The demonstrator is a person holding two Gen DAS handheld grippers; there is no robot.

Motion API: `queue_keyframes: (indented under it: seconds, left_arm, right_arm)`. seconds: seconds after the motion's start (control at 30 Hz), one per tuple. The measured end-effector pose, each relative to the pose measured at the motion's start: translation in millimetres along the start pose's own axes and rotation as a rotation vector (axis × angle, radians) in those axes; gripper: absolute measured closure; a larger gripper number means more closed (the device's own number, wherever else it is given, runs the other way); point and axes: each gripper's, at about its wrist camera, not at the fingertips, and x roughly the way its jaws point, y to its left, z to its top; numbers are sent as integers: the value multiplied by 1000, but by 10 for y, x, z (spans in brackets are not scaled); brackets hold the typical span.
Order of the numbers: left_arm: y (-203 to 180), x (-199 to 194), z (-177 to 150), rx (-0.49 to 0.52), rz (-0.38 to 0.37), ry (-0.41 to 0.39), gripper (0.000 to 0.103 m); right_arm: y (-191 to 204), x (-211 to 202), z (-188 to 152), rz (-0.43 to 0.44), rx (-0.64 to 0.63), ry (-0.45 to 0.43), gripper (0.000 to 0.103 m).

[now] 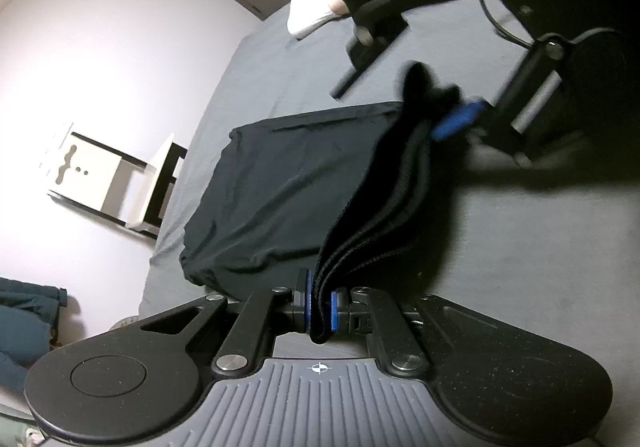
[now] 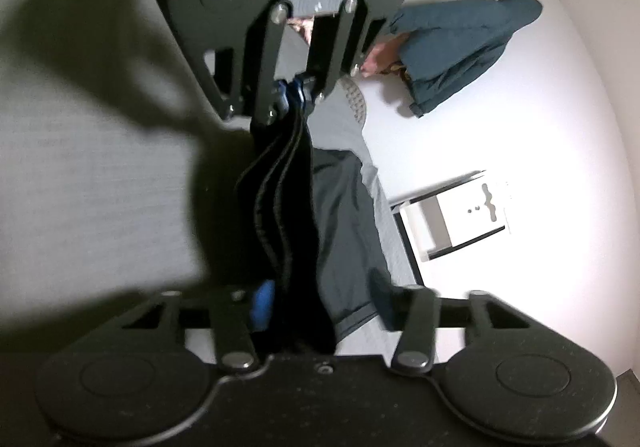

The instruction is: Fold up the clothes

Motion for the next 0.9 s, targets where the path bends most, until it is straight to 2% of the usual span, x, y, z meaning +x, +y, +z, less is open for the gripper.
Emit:
queue_keyframes:
  seconds: [0.07,0.1,0.27,0.4,0.57,0.63,0.7,0.73,0.8,0.9]
  left_arm:
    - [-8,-15,5,2,-2,-5,95]
    - [-23,-31,6,5,-3,-10,95]
    - [-170,-117,-19,106,0,-27,95]
    - [-312,-296,-115,169,-35,-21,95]
    - [-454,-626,-200,229,-184,12,95]
    - [-514,-766,-240,285,-274,23,95]
    - [-518,-881,-241,300,-391,34,95]
    - [-498,-910,-234,303,-424,39,95]
    - [-429,-960,-202,303,-460,36,95]
    - [-228,-938,-136,259,-479,31,95]
  right_arm:
    - [-15,46,-19,49,3,33,92]
    - [-28,85,-28,68,1,37,94]
    - [-131,-45,-59,145,3,7,96]
    - [-183,-207,-45,214,-13,-32,96]
    - [-123,-509,79,450,-30,-68,96]
    - [-127,-606,126,564,-21,-83,96]
    - [-199,-678,165,696,3,-97,96]
    - [-258,-675,180,741,22,-96,96]
    - [-410,-627,191,808,73,-100,96]
    - [-708,-461,171,849,186,-83,96]
